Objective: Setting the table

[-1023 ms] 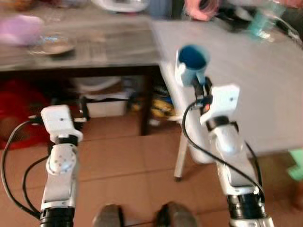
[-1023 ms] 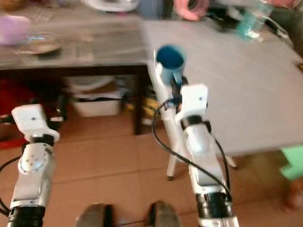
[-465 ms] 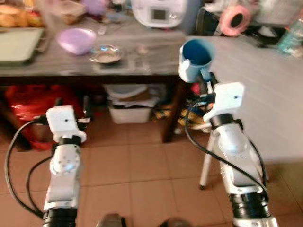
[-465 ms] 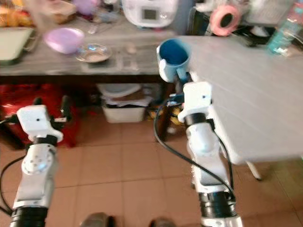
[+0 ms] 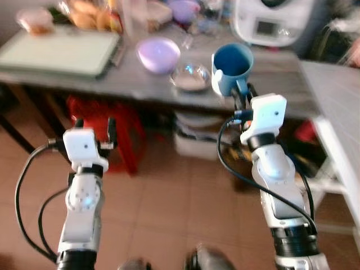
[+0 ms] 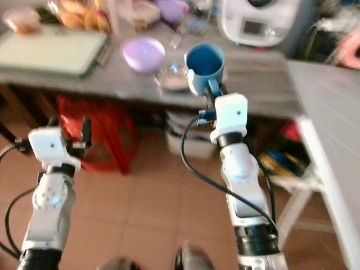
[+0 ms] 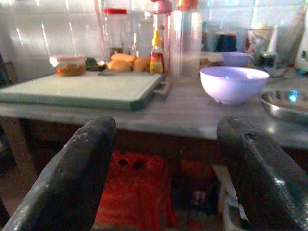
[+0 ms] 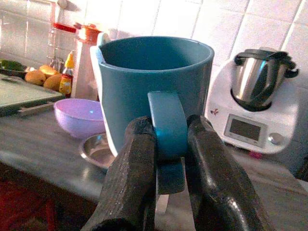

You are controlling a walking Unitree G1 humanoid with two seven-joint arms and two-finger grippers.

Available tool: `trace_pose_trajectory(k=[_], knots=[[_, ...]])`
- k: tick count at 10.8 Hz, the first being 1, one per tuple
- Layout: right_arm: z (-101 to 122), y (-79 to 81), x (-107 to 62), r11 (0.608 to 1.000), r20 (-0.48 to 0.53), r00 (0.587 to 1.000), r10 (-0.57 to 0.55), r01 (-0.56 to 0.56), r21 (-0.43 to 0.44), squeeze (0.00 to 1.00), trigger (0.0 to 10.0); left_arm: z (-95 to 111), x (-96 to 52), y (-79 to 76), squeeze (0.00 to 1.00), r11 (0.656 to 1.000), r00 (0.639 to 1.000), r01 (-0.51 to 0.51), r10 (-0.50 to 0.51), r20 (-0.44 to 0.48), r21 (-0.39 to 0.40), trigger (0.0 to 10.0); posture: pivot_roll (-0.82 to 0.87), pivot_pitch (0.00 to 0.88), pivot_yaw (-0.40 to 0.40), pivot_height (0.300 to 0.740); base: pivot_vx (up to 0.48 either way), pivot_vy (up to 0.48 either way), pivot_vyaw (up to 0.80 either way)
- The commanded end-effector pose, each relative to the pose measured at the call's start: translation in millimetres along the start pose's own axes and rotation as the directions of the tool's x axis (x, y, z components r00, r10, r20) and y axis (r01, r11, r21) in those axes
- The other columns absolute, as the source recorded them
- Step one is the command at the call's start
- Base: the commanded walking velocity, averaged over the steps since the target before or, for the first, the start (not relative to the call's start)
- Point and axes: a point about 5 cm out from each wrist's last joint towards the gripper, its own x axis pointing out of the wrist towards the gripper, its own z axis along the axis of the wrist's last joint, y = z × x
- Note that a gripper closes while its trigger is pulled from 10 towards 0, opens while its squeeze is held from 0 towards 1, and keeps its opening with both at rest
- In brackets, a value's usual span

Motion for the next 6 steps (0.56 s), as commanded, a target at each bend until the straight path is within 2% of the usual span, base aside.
trace_pose_trajectory(k=[1, 4, 5, 6], knots=[[1.2, -9.8, 0.9, 0.999, 0.006, 0.999, -0.035, 0.035, -0.007, 0.00, 10.0, 2.0, 1.0, -10.0, 0.00, 0.999, 0.999, 0.036, -0.036, 0.011, -0.024, 10.0, -0.03, 0.084, -0.037, 0.740, 0.480, 0.000, 0.00], [3.4, -8.3, 6.9, 0.999, 0.017, 0.999, -0.036, 0.035, 0.005, 0.00, 10.0, 1.9, 0.3, -11.9, 0.00, 0.999, 0.999, 0.045, -0.045, 0.011, -0.028, 10.0, -0.03, 0.077, -0.038, 0.740, 0.480, 0.000, 0.00], [3.8, -9.7, 9.0, 0.999, 0.022, 0.999, -0.044, 0.044, 0.001, 0.00, 10.0, 0.5, -3.2, -12.5, 0.00, 0.998, 0.999, 0.052, -0.051, 0.005, -0.031, 10.0, -0.03, 0.075, -0.038, 0.740, 0.480, 0.000, -0.64], [3.8, -10.0, 9.8, 0.999, 0.024, 0.999, -0.048, 0.048, -0.001, 0.00, 10.0, -0.1, -5.1, -13.8, 0.00, 0.998, 0.998, 0.058, -0.058, 0.002, -0.034, 10.0, -0.03, 0.075, -0.037, 0.740, 0.480, 0.000, 0.00]])
